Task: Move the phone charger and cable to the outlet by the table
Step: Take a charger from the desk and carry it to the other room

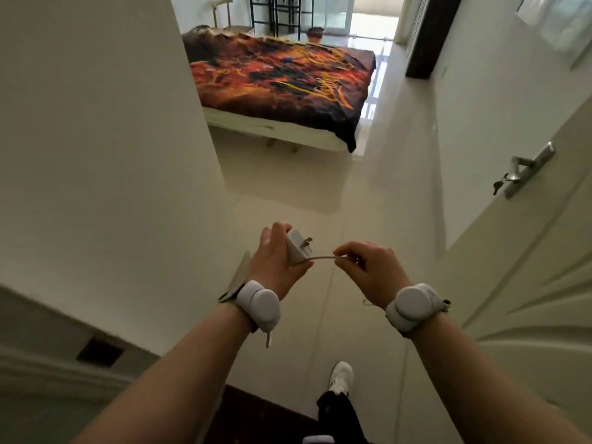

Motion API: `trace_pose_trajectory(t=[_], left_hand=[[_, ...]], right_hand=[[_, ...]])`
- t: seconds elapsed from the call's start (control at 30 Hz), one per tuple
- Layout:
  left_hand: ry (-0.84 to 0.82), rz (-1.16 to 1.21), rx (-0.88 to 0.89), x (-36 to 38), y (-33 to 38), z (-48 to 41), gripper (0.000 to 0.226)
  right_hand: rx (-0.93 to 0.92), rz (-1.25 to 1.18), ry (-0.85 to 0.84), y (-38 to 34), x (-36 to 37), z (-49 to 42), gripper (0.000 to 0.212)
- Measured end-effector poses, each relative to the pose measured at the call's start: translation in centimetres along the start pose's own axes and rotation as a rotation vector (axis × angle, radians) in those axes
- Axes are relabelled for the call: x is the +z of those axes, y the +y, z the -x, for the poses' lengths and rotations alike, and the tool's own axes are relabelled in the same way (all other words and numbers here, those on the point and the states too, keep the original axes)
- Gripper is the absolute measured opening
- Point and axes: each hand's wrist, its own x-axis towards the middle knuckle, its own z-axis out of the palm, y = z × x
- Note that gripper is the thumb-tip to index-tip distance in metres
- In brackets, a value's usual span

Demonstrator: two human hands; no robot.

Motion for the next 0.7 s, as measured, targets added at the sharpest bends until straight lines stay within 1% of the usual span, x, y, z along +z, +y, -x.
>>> trace_pose_trajectory(t=[0.03,0.13,0.23,0.3,0.33,0.4,0.5,0.57,0.7], left_hand=[[0.028,0.002,-0.001,0.7,0.3,-2.9,0.057],[0.099,-0.006,-0.07,1.1,0.6,-7.8,0.058],[0.113,-0.014,-0.122,1.9,1.8,-13.3,0.074],[0.085,-0.031,-0.11,3.0,3.1,-16.5,0.086],[0.065,-0.029,-0.089,3.6,4.0,-17.8,0.088],[0.022,-0.024,-0.012,5.2,5.7,-20.9,0.084],[-0.008,-0.01,0.09,7.2,7.0,-23.8,0.068],[-0.001,0.003,0.089,8.1,7.0,-27.1,0.062],[0.062,0.009,-0.019,8.3,5.5,-36.2,0.062]], right_hand=[[0.033,-0.011,0.013,2.0,-1.1,-2.3,0.014],[0.104,-0.067,0.035,5.2,-3.2,-5.9,0.013],[0.121,-0.081,0.024,8.2,-6.0,-10.5,0.01],[0.105,-0.074,0.026,9.7,-7.4,-13.6,0.009],[0.095,-0.08,0.021,10.2,-7.9,-15.1,0.009],[0.058,-0.087,0.007,11.1,-8.4,-18.3,0.009],[-0.003,-0.06,-0.017,11.8,-8.4,-21.0,0.008],[0.01,-0.047,-0.007,13.3,-9.0,-23.6,0.01],[0.108,-0.025,0.071,18.1,-11.1,-30.2,0.015]])
